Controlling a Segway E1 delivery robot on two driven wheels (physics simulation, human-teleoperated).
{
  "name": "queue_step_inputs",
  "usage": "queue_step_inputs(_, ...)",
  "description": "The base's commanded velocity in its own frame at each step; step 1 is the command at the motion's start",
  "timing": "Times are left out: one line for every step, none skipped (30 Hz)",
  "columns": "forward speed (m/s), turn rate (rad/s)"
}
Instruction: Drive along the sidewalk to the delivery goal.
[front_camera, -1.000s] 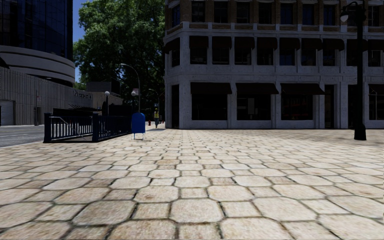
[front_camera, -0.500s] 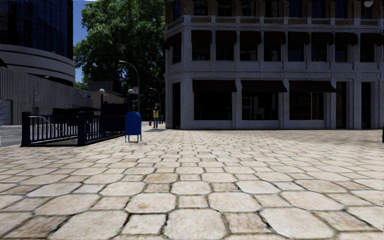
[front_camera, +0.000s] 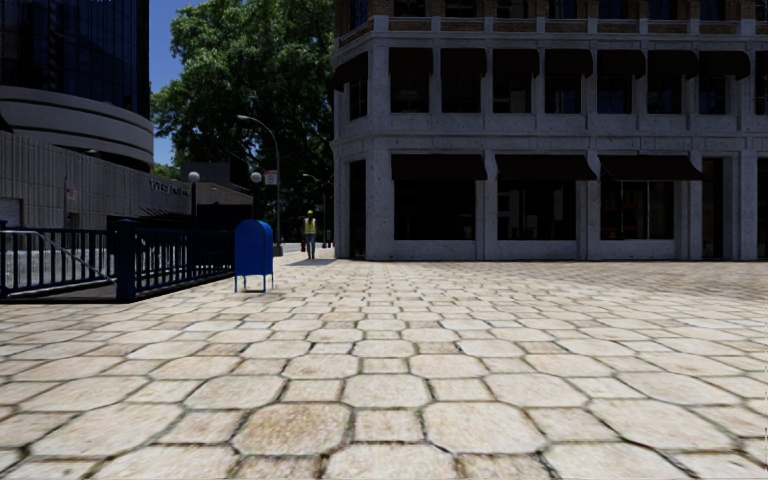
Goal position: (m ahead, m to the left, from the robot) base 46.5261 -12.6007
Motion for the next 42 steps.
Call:
queue_step_inputs(2.00, 0.00)
queue_step_inputs(2.00, 0.00)
queue_step_inputs(2.00, 0.00)
queue_step_inputs(2.00, 0.00)
queue_step_inputs(2.00, 0.00)
queue_step_inputs(2.00, 0.00)
queue_step_inputs(2.00, 0.00)
queue_step_inputs(2.00, 0.00)
queue_step_inputs(2.00, 0.00)
queue_step_inputs(2.00, 0.00)
queue_step_inputs(2.00, 0.00)
queue_step_inputs(2.00, 0.00)
queue_step_inputs(2.00, 0.00)
queue_step_inputs(2.00, 0.00)
queue_step_inputs(2.00, 0.00)
queue_step_inputs(2.00, 0.00)
queue_step_inputs(2.00, 0.00)
queue_step_inputs(2.00, 0.00)
queue_step_inputs(2.00, 0.00)
queue_step_inputs(2.00, 0.00)
queue_step_inputs(2.00, 0.00)
queue_step_inputs(2.00, 0.00)
queue_step_inputs(2.00, 0.00)
queue_step_inputs(2.00, 0.00)
queue_step_inputs(2.00, 0.00)
queue_step_inputs(2.00, 0.00)
queue_step_inputs(2.00, 0.00)
queue_step_inputs(2.00, 0.00)
queue_step_inputs(2.00, 0.00)
queue_step_inputs(2.00, 0.00)
queue_step_inputs(2.00, 0.00)
queue_step_inputs(2.00, 0.00)
queue_step_inputs(2.00, 0.00)
queue_step_inputs(2.00, 0.00)
queue_step_inputs(2.00, 0.00)
queue_step_inputs(2.00, 0.00)
queue_step_inputs(2.00, 0.00)
queue_step_inputs(2.00, 0.00)
queue_step_inputs(2.00, 0.00)
queue_step_inputs(2.00, 0.00)
queue_step_inputs(2.00, 0.00)
queue_step_inputs(2.00, 0.00)
